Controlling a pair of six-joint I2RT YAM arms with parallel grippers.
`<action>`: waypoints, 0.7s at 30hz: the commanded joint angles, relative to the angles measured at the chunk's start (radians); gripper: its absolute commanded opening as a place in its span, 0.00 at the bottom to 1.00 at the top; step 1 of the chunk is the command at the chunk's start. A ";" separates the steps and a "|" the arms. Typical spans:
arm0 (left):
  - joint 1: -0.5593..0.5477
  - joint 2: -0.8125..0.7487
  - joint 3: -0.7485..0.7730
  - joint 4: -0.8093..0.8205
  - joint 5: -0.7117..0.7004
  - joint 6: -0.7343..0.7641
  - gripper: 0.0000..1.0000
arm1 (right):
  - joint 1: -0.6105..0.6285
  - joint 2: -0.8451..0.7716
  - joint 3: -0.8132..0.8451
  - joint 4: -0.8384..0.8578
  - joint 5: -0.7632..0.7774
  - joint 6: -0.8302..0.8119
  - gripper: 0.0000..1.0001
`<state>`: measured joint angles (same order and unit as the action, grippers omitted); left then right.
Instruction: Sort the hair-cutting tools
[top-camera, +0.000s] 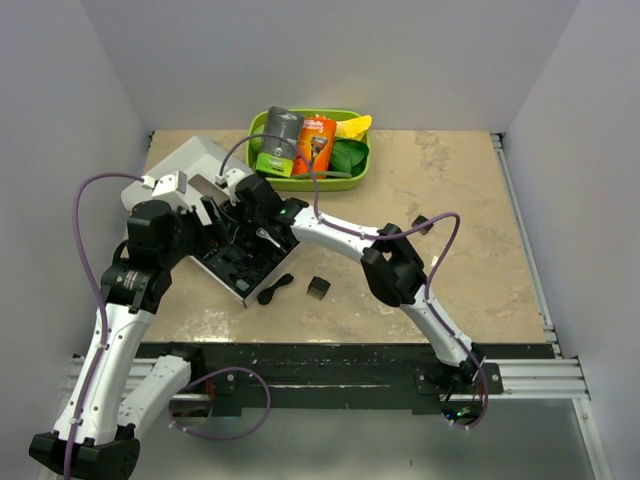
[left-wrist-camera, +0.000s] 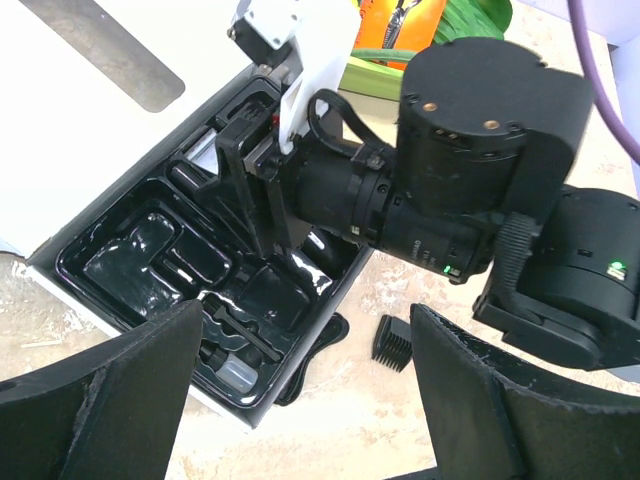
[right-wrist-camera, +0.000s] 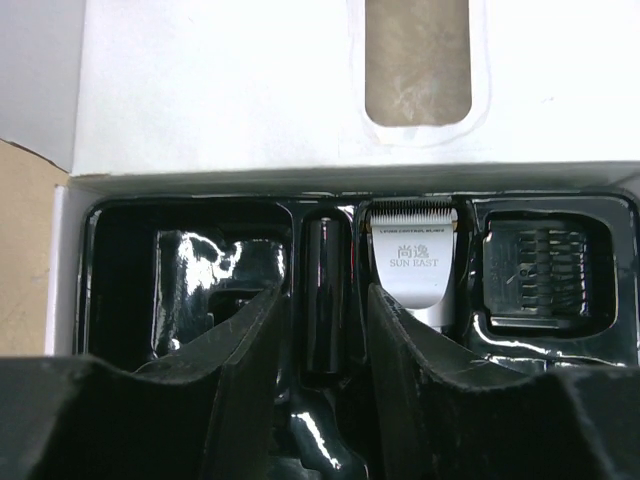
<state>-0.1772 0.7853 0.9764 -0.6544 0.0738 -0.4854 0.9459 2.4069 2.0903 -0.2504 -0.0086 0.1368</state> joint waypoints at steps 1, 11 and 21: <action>-0.007 -0.008 0.038 0.009 -0.005 0.021 0.88 | 0.007 -0.068 0.005 0.051 0.025 -0.006 0.41; -0.007 -0.011 0.039 0.009 -0.006 0.022 0.88 | 0.013 -0.022 0.066 0.031 0.033 -0.003 0.00; -0.007 -0.014 0.035 0.009 -0.009 0.024 0.89 | 0.013 0.011 0.082 0.028 0.022 -0.002 0.00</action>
<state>-0.1783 0.7853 0.9764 -0.6548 0.0704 -0.4782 0.9554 2.4008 2.1235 -0.2337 0.0097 0.1371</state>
